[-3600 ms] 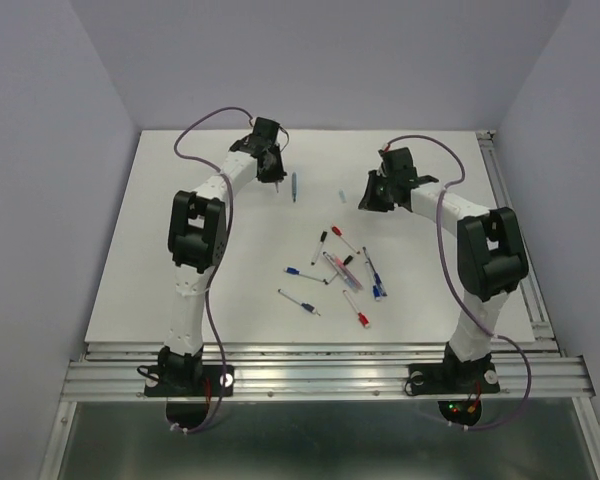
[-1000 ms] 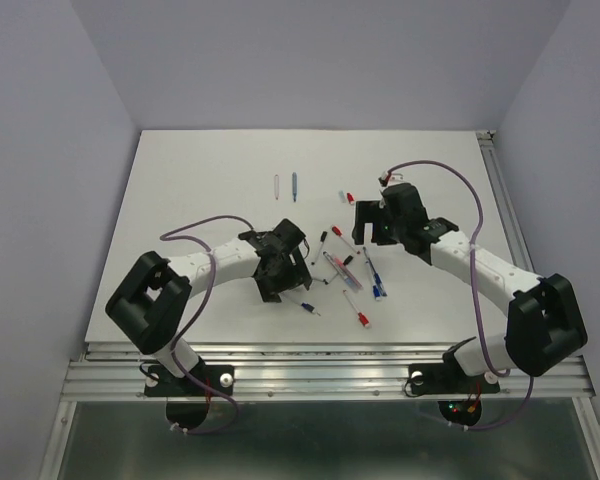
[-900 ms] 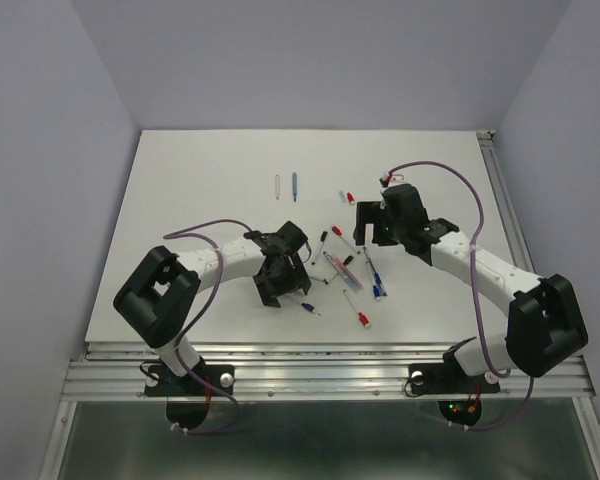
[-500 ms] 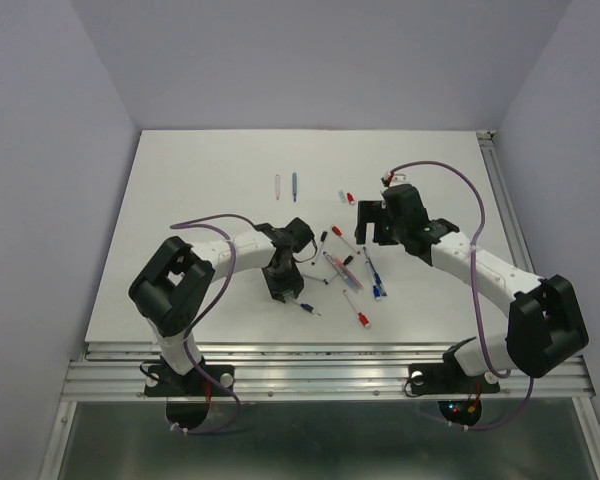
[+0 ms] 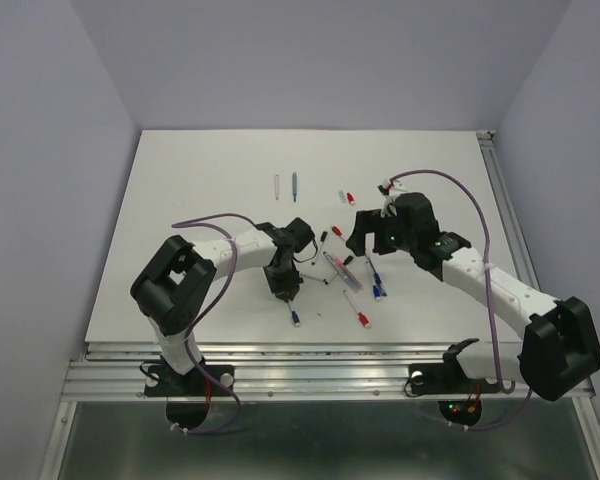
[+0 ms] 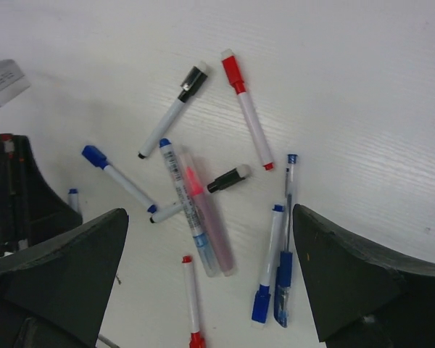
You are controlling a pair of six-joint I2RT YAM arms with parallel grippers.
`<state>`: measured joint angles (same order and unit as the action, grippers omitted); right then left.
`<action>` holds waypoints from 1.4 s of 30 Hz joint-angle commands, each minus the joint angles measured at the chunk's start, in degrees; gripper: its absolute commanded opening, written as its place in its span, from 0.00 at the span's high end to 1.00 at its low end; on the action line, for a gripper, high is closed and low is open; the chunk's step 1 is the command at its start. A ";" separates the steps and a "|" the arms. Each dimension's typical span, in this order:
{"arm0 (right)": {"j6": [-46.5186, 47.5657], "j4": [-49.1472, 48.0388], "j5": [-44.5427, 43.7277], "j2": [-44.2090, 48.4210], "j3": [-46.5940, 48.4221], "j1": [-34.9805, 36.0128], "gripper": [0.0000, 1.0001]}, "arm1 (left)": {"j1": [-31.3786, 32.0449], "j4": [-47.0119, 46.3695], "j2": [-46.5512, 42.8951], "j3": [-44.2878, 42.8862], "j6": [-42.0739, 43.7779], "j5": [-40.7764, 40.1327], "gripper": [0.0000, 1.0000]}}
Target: Open the pen caps
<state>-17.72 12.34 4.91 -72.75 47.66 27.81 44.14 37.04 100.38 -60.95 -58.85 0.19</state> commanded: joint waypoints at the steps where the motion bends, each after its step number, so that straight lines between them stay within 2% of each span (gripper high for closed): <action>1: 1.02 -8.64 16.25 2.88 -1.95 -0.04 0.00 | 0.07 -2.49 0.54 3.47 0.05 -5.80 1.00; 9: 1.10 -11.29 35.49 1.92 -2.05 1.80 0.00 | 0.07 -5.48 -11.77 1.98 -0.22 -8.80 1.00; 12: 1.19 -10.23 37.80 -0.01 -0.90 3.47 0.00 | 0.07 -6.01 -15.55 0.57 -0.47 -10.64 1.00; 16: 1.28 -10.49 36.06 -2.21 0.32 5.76 0.00 | -0.02 -7.85 -16.71 -2.06 0.05 -13.54 1.00; 24: -1.35 -11.02 33.25 -9.42 5.86 9.80 0.00 | -0.02 -11.63 -16.18 -7.69 0.32 -13.46 1.00; 28: -3.99 -15.23 31.48 -10.83 6.30 10.33 0.06 | -0.02 -13.48 -16.79 -8.22 0.93 -12.76 1.00; 31: -3.38 -14.89 31.48 -12.32 7.79 10.33 0.07 | -0.02 -14.45 -16.79 -8.66 1.19 -11.97 1.00; 34: -3.11 -13.66 31.57 -13.55 9.11 10.33 0.12 | -0.11 -15.41 -16.53 -8.84 1.63 -10.65 1.00; 35: -3.20 -13.66 31.57 -13.82 9.21 10.33 0.19 | -0.11 -15.42 -16.53 -8.92 1.63 -10.64 1.00; 37: -3.20 -13.39 31.66 -13.65 9.38 10.33 0.24 | -0.19 -15.50 -16.53 -9.01 1.63 -10.47 1.00; 40: -2.59 -12.60 31.66 -13.73 9.73 10.33 0.37 | -0.46 -16.11 -16.71 -9.19 1.46 -10.29 1.00; 41: -2.59 -11.04 31.57 -13.82 9.99 10.33 0.45 | -0.63 -16.12 -16.79 -9.28 1.20 -10.38 1.00; 42: -2.33 -10.24 31.65 -13.82 10.35 10.33 0.47 | -0.98 -16.29 -16.88 -9.19 1.11 -10.38 1.00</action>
<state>-20.71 1.76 36.29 -86.52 53.87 37.89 43.97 22.76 84.99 -67.55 -57.89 -9.96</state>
